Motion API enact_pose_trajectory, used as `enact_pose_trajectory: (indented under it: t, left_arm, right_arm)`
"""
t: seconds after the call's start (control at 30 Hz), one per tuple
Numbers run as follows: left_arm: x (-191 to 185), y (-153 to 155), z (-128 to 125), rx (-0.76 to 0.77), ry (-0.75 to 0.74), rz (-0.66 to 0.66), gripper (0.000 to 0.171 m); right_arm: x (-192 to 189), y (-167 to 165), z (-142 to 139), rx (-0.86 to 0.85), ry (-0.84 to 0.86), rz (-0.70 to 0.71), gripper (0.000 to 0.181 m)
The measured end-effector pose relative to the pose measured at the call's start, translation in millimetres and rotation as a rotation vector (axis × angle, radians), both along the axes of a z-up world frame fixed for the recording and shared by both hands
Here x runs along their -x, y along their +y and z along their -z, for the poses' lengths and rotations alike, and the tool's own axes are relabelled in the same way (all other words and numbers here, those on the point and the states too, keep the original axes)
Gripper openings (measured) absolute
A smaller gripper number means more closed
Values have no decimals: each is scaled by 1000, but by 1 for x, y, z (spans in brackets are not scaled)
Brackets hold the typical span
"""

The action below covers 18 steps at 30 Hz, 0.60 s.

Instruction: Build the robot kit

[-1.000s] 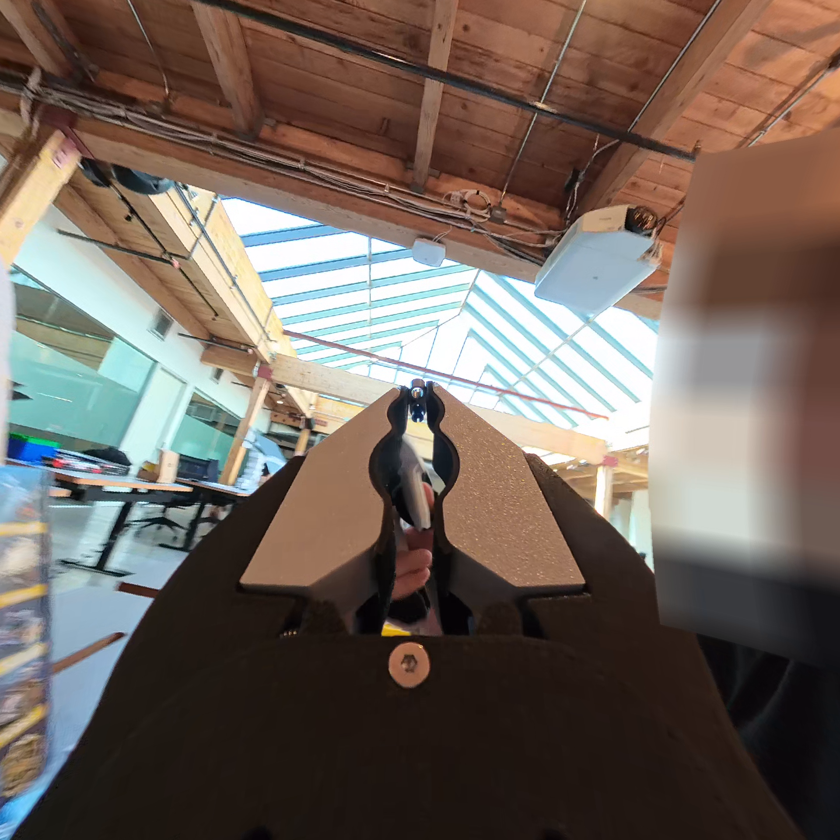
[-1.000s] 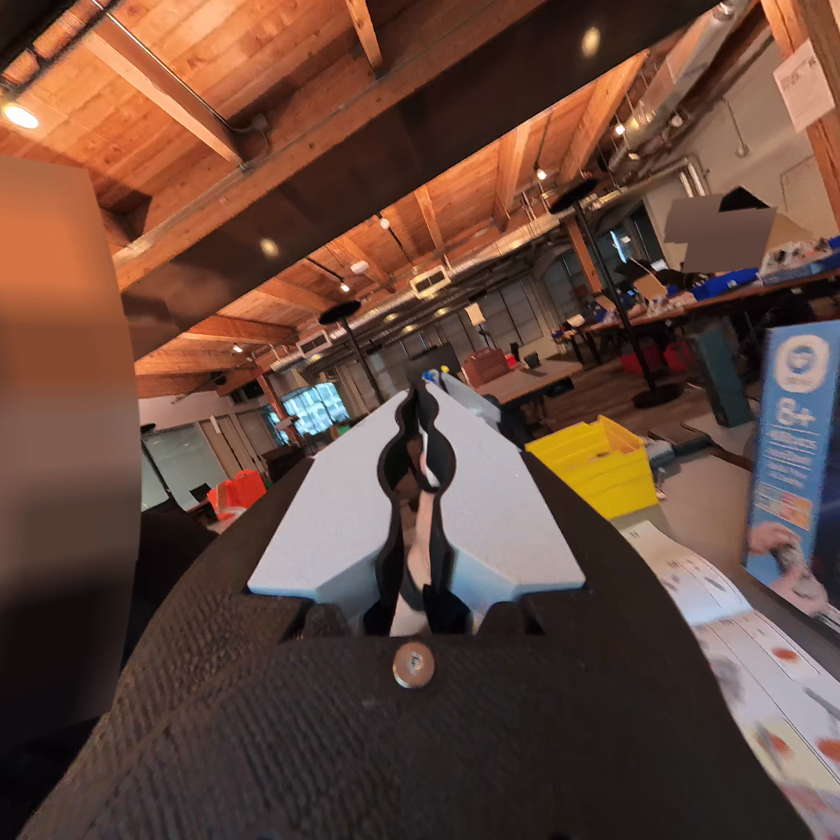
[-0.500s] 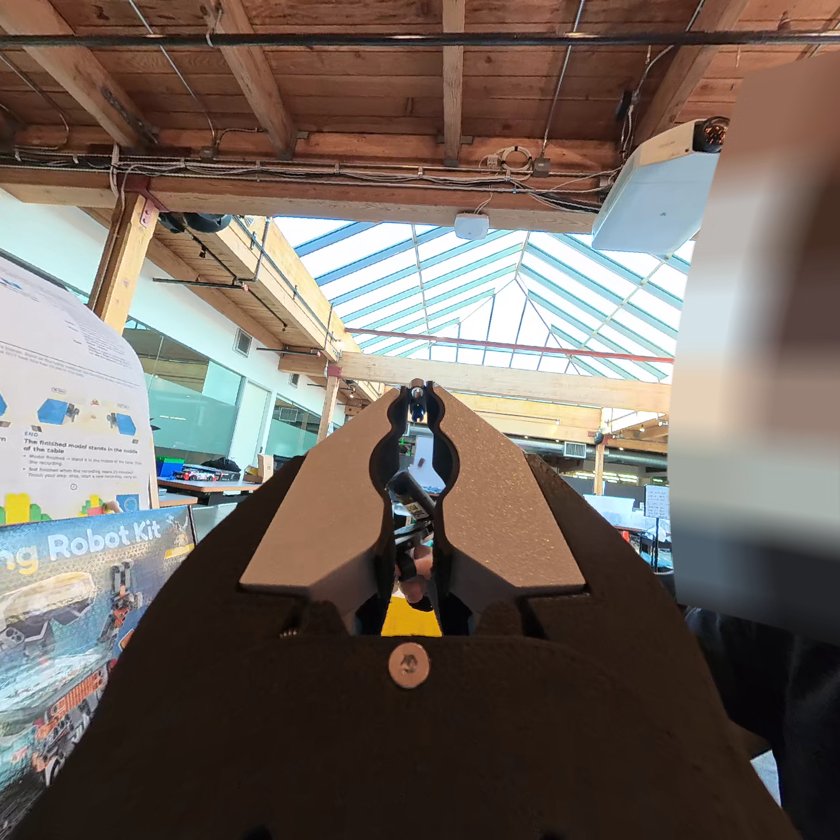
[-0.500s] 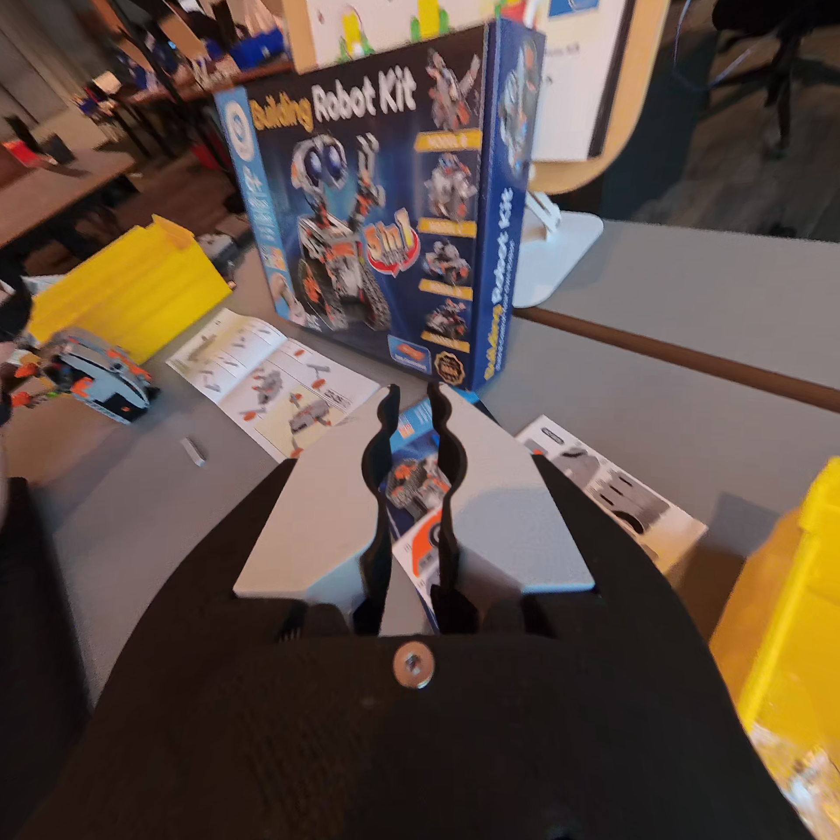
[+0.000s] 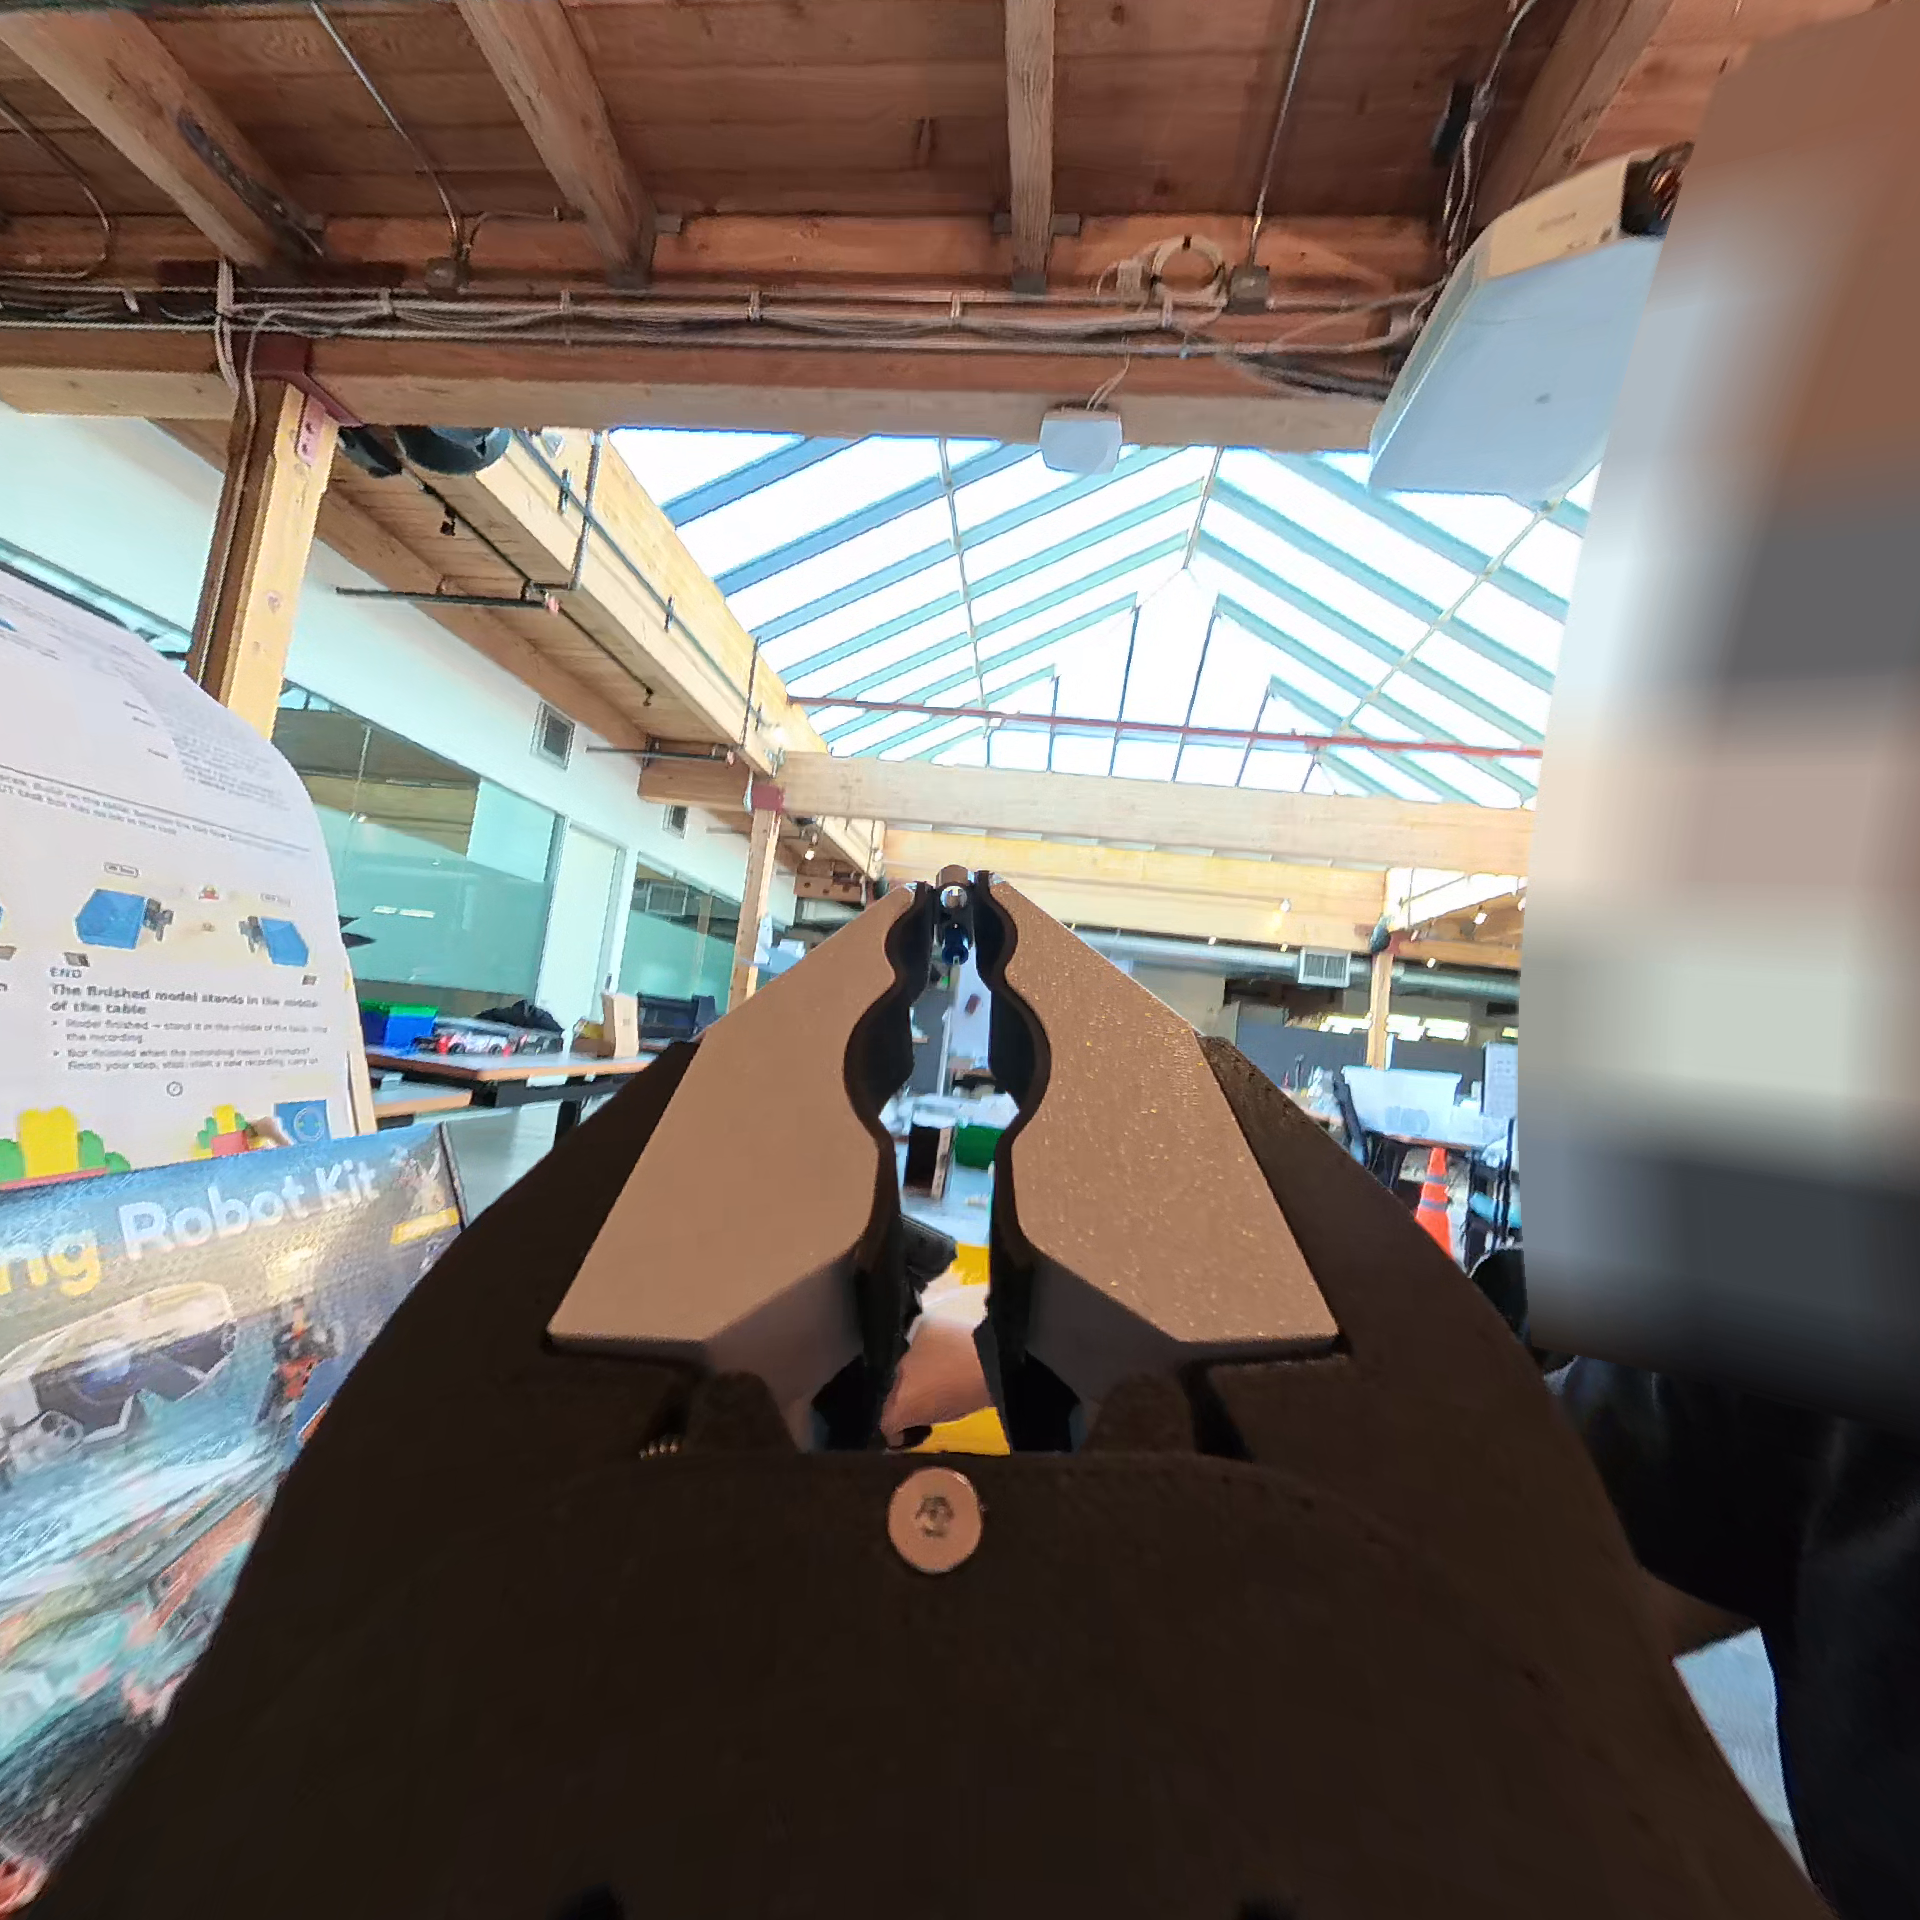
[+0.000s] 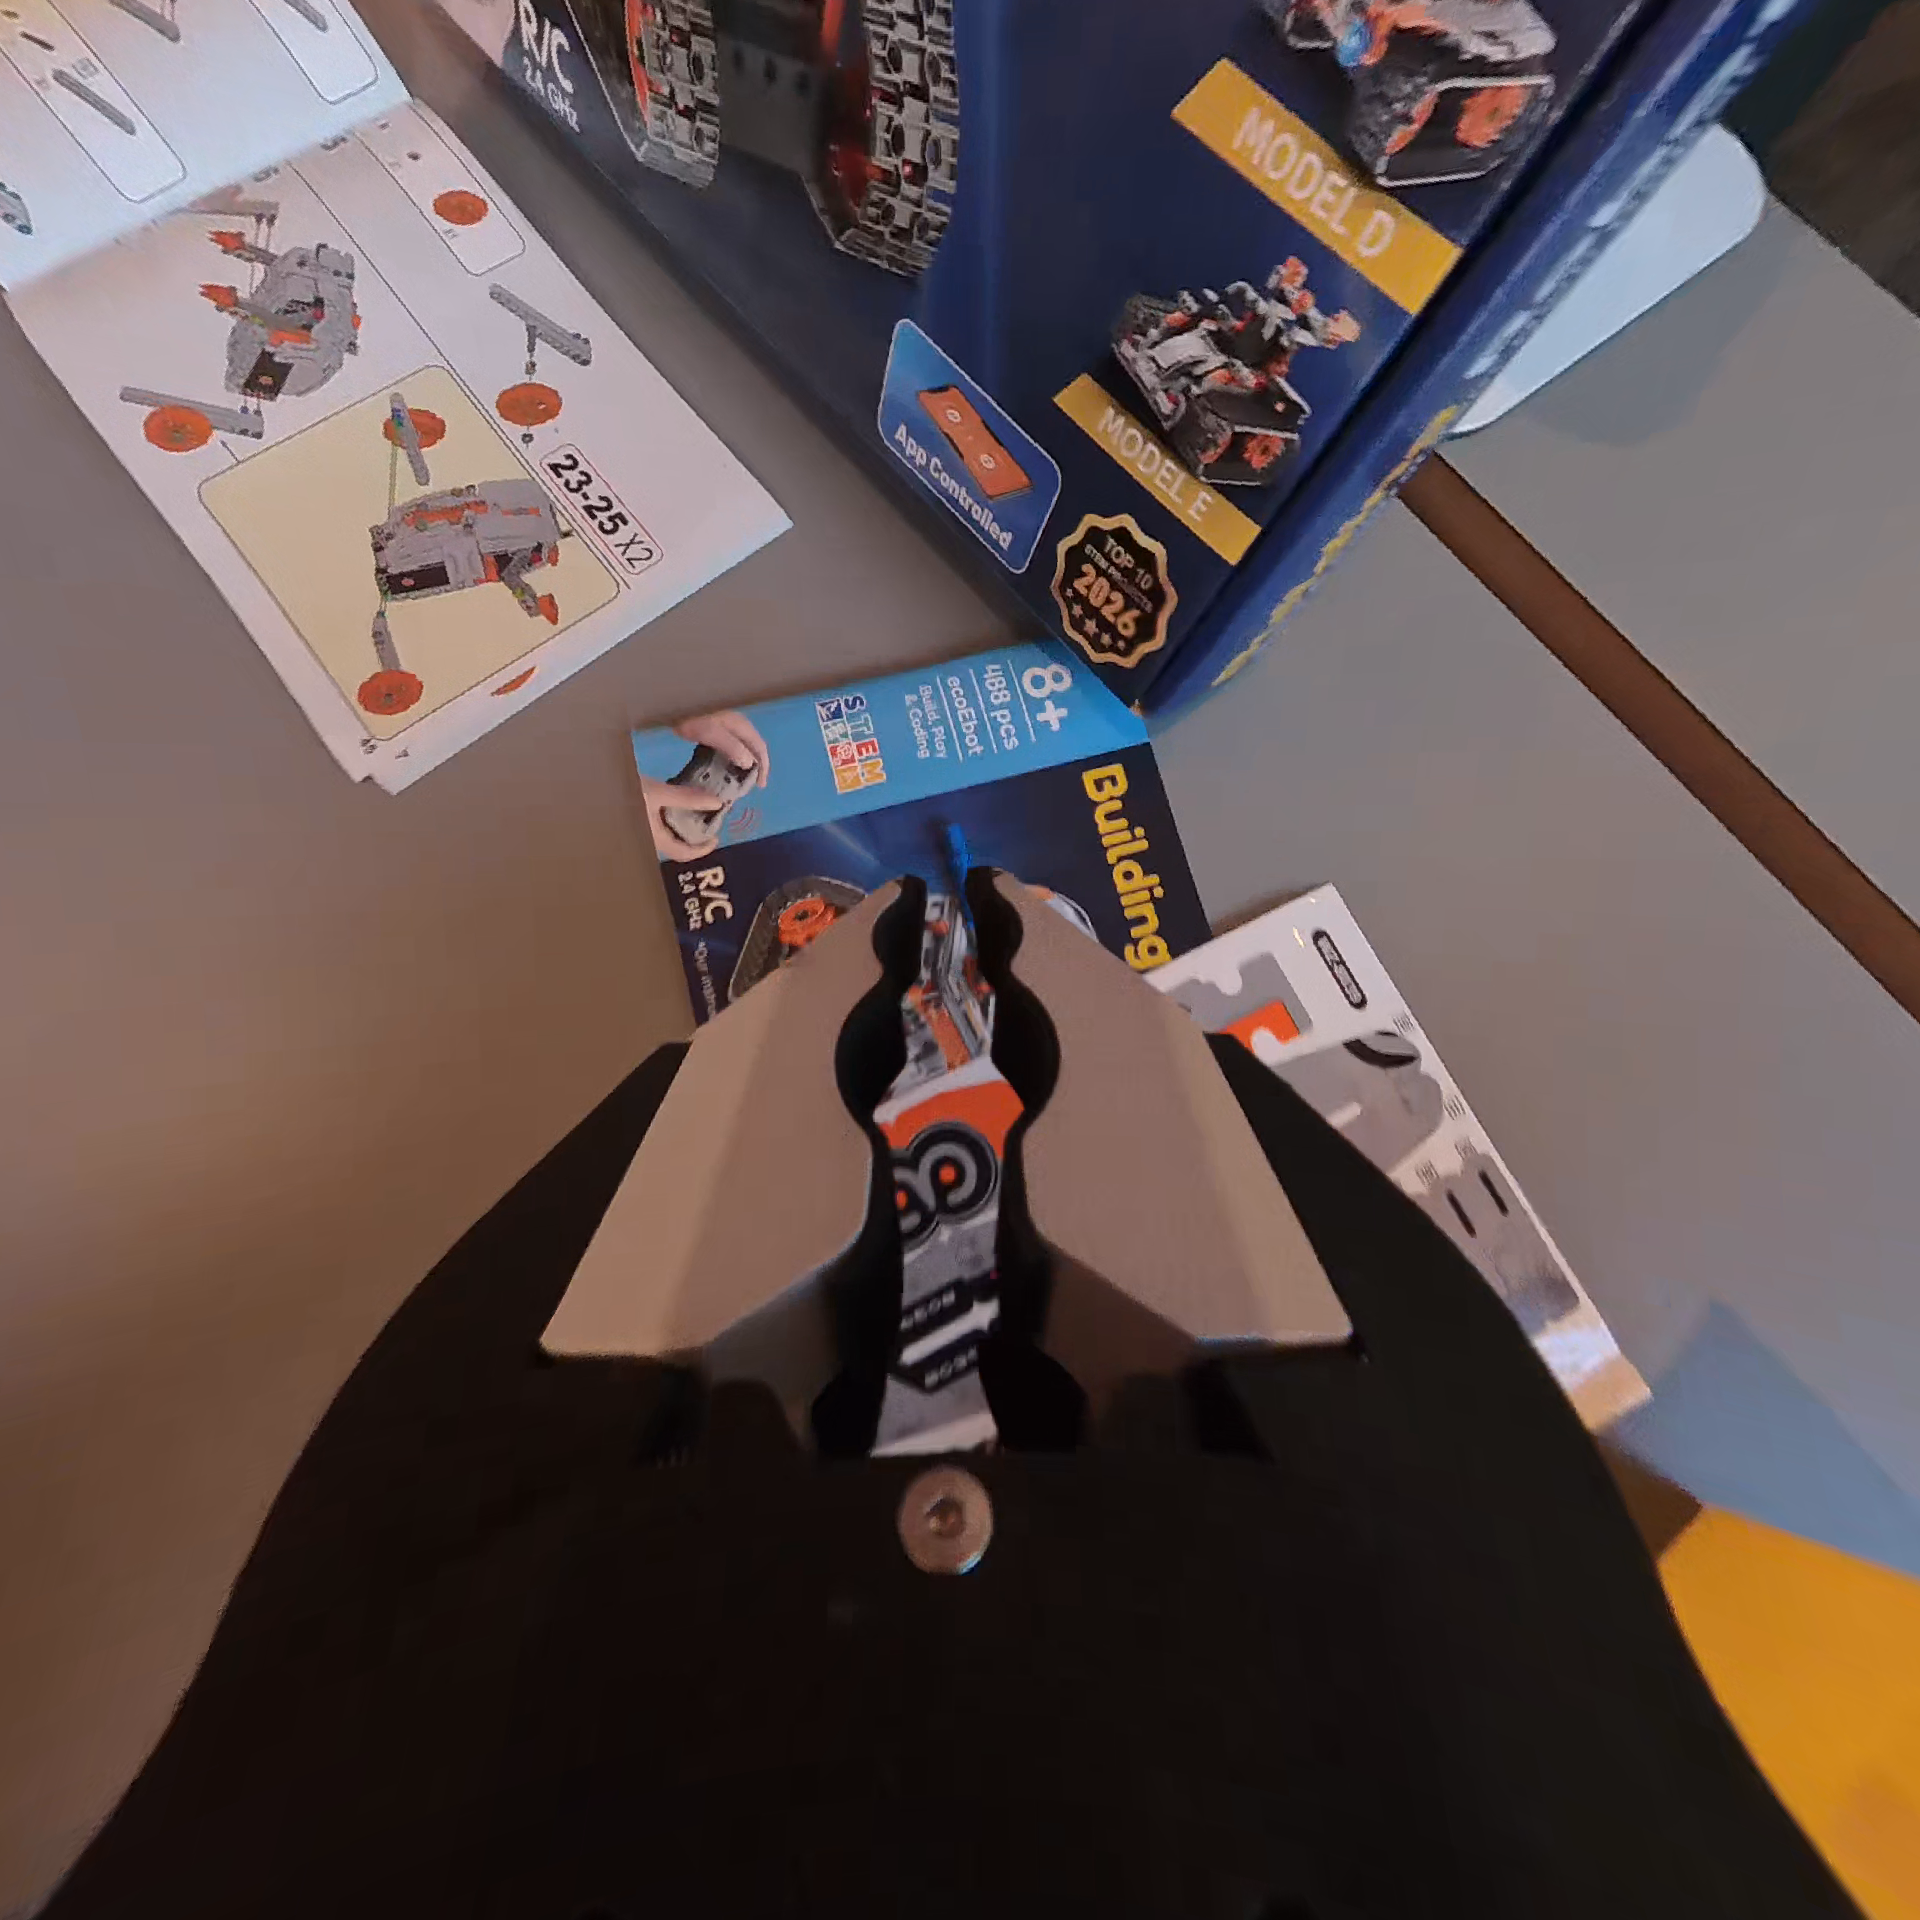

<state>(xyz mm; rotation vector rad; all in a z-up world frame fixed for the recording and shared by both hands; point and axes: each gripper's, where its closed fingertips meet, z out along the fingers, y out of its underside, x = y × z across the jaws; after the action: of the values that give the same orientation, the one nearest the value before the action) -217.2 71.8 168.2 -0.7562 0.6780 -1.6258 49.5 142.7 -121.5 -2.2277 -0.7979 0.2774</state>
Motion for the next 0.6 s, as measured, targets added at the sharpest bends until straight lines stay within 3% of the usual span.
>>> enact_pose_trajectory:
  t: [0.13,0.33,0.6]
  left_arm:
    - [-11,1,7,-9,84,-12,5]
    - [-24,0,22,-35,234,-40,5]
    - [-20,-1,21,-50,267,-42,5]
  right_arm:
    - [9,12,12,39,-133,-52,12]
    - [17,18,20,256,-388,-159,12]
    - [11,14,41,472,-607,-252,10]
